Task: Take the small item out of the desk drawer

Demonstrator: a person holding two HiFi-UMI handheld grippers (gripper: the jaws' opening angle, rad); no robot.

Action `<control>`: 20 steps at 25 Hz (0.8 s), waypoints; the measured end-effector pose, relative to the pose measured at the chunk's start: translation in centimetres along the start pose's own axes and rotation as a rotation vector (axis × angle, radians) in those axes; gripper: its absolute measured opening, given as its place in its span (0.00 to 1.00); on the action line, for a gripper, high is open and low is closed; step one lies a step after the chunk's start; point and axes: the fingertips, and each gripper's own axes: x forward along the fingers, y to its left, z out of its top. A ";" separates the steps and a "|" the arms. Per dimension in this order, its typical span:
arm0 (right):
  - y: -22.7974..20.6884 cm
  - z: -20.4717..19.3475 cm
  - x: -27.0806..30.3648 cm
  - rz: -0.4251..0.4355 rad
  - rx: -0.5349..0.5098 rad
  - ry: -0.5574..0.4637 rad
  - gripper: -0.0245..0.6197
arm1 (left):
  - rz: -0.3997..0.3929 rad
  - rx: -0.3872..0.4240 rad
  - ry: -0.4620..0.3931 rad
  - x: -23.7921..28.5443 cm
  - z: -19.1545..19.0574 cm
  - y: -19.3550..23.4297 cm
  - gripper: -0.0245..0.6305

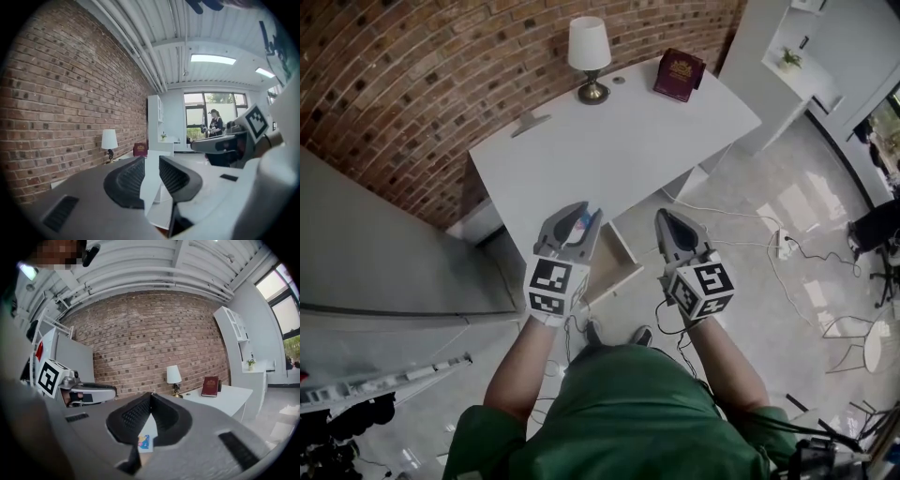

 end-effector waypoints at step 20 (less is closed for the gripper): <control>3.3 7.7 -1.9 0.019 -0.221 -0.188 0.04 | -0.038 -0.012 -0.222 -2.8 7.3 -1.8 0.06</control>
